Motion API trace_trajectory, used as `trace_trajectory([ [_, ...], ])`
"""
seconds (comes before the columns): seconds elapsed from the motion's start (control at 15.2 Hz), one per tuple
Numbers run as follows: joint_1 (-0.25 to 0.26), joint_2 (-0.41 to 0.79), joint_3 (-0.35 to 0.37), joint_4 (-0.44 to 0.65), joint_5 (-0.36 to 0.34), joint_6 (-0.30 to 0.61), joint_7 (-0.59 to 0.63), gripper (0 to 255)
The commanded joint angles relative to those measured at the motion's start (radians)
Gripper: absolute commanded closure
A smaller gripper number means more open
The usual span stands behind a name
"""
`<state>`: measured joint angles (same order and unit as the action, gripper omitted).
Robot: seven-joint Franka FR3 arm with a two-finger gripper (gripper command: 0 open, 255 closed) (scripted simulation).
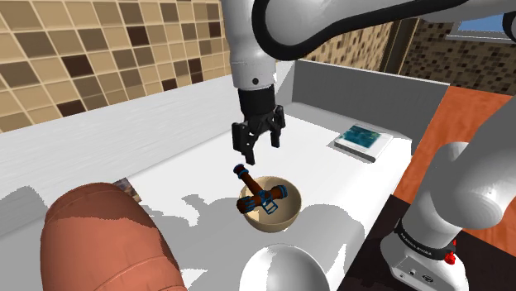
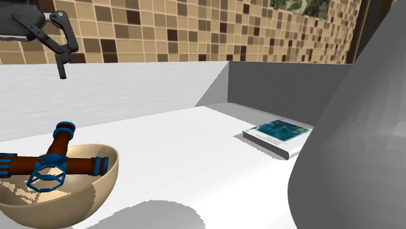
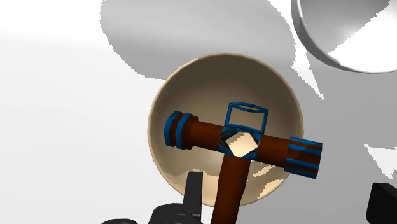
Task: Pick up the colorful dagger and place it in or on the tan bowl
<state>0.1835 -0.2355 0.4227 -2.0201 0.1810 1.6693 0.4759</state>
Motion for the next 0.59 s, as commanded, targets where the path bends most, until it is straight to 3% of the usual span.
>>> trace_trajectory([
  [0.0, -0.004, 0.001, -0.007, 0.063, -0.005, -0.063, 0.000, 0],
  [0.53, -0.006, 0.008, -0.009, 0.095, -0.008, -0.089, 0.003, 0],
])
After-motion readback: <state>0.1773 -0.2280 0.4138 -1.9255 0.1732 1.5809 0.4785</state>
